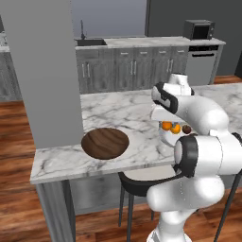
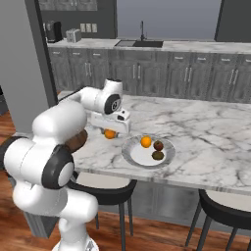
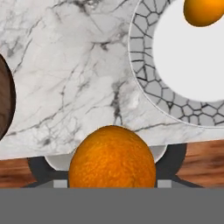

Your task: Take the fruits from the plate on the dining counter and place two fruits in each bowl.

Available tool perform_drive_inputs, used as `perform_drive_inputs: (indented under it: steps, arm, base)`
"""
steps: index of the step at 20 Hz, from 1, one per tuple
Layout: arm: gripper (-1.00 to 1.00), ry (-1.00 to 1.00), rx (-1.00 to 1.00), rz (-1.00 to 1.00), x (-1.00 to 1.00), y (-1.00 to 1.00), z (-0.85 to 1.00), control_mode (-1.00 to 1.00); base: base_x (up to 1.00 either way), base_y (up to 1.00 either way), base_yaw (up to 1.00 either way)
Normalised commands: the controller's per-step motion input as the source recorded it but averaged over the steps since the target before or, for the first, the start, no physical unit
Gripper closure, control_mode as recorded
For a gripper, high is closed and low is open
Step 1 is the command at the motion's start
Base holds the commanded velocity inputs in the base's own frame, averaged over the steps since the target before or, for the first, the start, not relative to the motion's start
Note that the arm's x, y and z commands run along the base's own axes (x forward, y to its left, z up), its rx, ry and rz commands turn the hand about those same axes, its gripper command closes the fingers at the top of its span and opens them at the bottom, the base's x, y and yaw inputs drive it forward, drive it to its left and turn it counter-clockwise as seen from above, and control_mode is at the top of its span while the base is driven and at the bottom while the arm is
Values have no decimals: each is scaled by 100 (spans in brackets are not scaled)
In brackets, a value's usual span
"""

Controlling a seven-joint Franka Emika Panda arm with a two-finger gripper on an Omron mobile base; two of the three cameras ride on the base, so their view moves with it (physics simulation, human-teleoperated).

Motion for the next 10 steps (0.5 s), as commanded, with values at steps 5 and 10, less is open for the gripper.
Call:
perform_drive_inputs:
  steps: [5,10]
  arm:
    - [100,-4,-4,10,0,100,43,-100]
    - [100,-3,-5,7,0,100,15,-100]
  base:
    - [0,0,0]
    - [0,0,0]
